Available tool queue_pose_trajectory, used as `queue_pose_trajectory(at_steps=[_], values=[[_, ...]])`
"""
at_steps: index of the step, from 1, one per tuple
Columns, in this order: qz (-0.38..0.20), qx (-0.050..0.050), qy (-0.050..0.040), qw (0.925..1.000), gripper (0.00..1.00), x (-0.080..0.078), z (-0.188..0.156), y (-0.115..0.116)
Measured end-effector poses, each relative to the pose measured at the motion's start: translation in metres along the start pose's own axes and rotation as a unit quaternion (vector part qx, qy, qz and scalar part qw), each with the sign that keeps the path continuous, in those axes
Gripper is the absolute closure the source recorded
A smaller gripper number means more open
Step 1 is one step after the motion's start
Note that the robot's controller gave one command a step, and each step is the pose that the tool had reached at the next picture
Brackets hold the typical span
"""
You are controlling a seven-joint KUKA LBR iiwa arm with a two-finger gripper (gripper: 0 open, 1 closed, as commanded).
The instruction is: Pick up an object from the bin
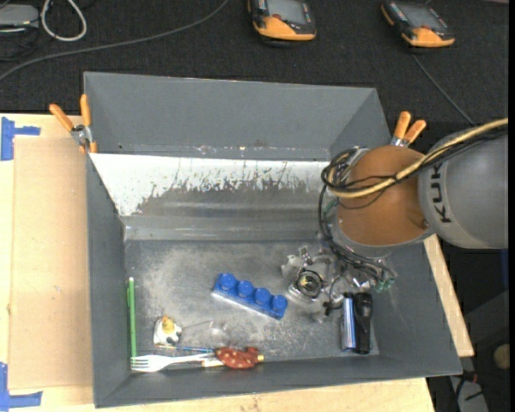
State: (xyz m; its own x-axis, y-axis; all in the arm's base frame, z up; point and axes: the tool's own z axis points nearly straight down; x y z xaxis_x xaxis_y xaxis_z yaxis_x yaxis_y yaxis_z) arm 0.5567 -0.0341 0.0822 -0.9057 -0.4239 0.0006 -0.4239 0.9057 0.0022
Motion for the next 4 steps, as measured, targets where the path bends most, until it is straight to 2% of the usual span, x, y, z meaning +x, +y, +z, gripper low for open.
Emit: queue_pose_trajectory(at_steps=[1, 2, 3, 4], values=[[-0.037, 0.001, -0.0004, 0.9993, 0.0, -0.013, 0.01, -0.001], [-0.015, -0.002, 0.0002, 0.9999, 0.0, 0.0, 0.006, -0.039], [0.022, -0.004, 0.0039, 0.9998, 0.0, 0.012, -0.009, -0.057], [-0.003, -0.001, -0.0004, 1.0, 0.0, -0.017, -0.009, -0.029]])
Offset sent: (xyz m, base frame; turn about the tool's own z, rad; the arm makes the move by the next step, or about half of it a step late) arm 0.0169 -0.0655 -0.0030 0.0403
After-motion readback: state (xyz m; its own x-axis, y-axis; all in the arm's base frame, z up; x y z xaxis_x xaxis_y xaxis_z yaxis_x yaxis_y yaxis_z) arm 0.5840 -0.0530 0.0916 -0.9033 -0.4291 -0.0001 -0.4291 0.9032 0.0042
